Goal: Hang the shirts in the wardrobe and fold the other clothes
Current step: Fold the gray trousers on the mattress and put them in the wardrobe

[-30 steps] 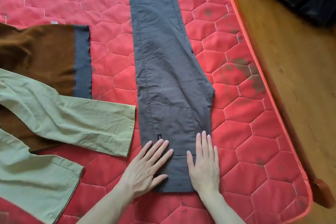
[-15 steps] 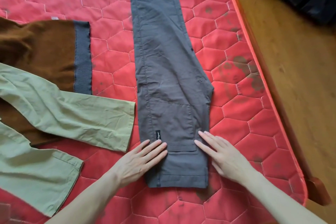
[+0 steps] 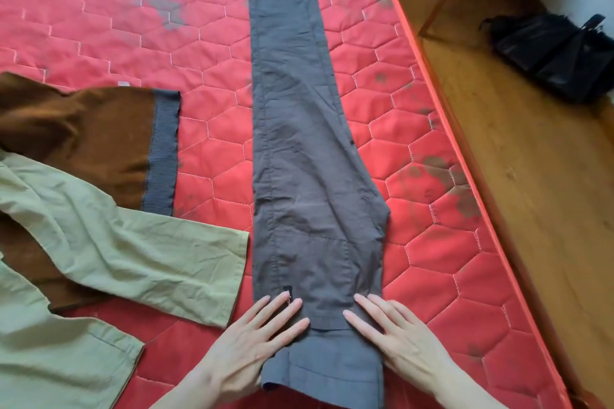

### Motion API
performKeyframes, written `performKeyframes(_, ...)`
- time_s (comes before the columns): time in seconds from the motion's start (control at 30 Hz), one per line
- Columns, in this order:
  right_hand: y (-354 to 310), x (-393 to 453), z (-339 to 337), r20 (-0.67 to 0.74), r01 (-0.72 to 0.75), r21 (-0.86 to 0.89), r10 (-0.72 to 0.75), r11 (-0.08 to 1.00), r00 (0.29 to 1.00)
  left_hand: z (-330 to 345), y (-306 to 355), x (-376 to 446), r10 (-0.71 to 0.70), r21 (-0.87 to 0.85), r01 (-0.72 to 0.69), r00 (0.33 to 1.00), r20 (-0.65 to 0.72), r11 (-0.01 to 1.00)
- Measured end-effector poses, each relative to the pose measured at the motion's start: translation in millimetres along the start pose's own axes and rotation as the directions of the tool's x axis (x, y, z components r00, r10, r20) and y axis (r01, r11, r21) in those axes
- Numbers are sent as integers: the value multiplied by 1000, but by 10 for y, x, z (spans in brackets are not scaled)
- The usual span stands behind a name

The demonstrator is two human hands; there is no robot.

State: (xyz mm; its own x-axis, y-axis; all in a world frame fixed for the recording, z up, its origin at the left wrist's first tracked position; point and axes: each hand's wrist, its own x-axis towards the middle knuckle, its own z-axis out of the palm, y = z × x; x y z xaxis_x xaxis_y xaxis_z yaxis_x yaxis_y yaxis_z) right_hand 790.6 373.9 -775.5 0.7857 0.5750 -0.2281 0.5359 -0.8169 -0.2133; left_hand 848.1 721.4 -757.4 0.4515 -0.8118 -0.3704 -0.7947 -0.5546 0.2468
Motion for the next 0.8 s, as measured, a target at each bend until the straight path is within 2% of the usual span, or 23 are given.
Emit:
performKeyframes(0.1,-51,0,-17,-15,-25,62,26,998,1000,-79,45,-12,-10,-65,15,997,74,998)
performKeyframes(0.17,-68,10,-83,-11,-35,147,37,989,999,-124,80,-8,-41,-147,50,997,68,988)
performKeyframes(0.27,-86,-41,-135,-36,-43,228,53,973,998,-151,116,-34,-89,-418,58,994,-55,907)
performKeyframes(0.37,-148,-101,-125,-139,-50,330,101,942,985,-205,164,-94,-239,-677,90,962,-130,731)
performKeyframes(0.47,-262,-107,-143,-228,-116,527,272,842,935,-326,238,-85,-432,-817,169,896,-106,551)
performKeyframes(0.53,-345,-87,-197,-167,-205,635,391,745,905,-314,290,-66,-515,-830,236,855,-70,505)
performKeyframes(0.57,-382,-65,-237,-127,-249,684,448,685,885,-283,318,-61,-552,-856,263,833,-30,444)
performKeyframes(0.63,-439,13,-275,-111,-279,762,541,585,833,-233,369,-44,-645,-927,276,763,52,253)
performKeyframes(0.73,-529,219,-319,-98,-307,833,668,461,737,-268,460,29,-728,-978,206,665,168,-38)
performKeyframes(0.8,-551,351,-289,-14,-347,873,728,344,685,-347,473,83,-761,-968,183,599,250,-174)
